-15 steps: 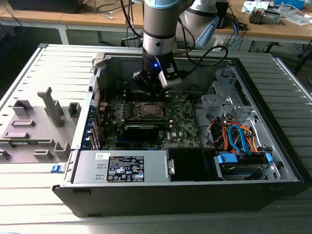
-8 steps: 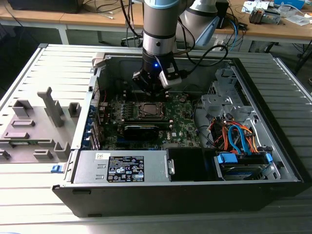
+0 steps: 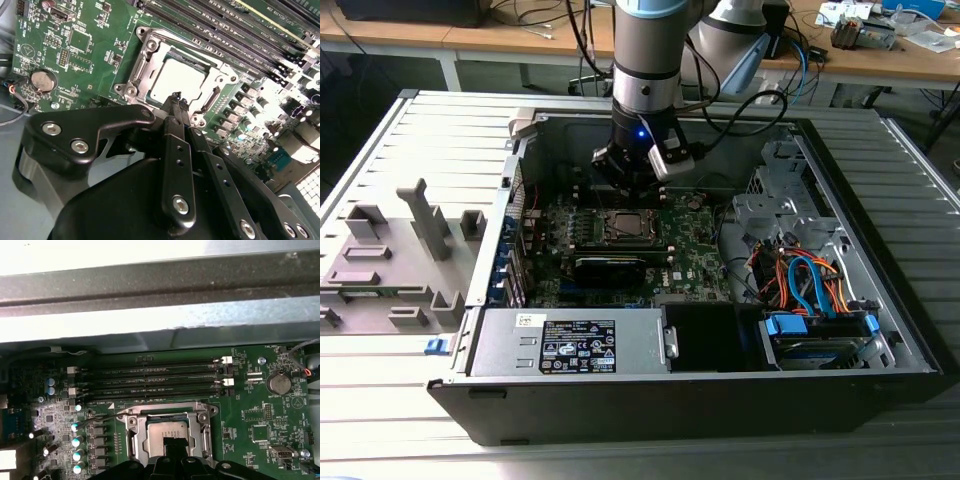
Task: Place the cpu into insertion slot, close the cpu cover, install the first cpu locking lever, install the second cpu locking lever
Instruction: 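Install the first cpu locking lever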
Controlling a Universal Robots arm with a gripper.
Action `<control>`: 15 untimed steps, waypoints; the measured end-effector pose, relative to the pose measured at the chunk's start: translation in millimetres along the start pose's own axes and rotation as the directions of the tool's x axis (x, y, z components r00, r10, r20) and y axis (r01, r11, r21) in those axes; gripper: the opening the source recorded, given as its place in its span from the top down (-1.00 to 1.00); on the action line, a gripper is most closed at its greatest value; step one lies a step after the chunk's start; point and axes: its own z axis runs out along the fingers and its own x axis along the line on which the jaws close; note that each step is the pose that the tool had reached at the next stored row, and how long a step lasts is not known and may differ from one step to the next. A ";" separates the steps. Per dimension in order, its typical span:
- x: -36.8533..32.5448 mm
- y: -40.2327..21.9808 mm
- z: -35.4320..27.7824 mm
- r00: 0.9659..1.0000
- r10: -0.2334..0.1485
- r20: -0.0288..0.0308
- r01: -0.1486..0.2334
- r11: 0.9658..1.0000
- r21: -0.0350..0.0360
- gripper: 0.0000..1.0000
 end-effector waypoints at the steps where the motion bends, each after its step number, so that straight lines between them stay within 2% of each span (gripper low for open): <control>1: 0.0 0.0 0.0 1.000 -0.008 0.000 0.008 1.000 0.000 0.79; 10: 0.0 0.0 0.0 0.997 -0.080 0.000 0.080 0.997 0.001 0.79; 15: 0.9 0.0 0.0 0.997 -0.080 0.000 0.080 0.997 0.001 0.79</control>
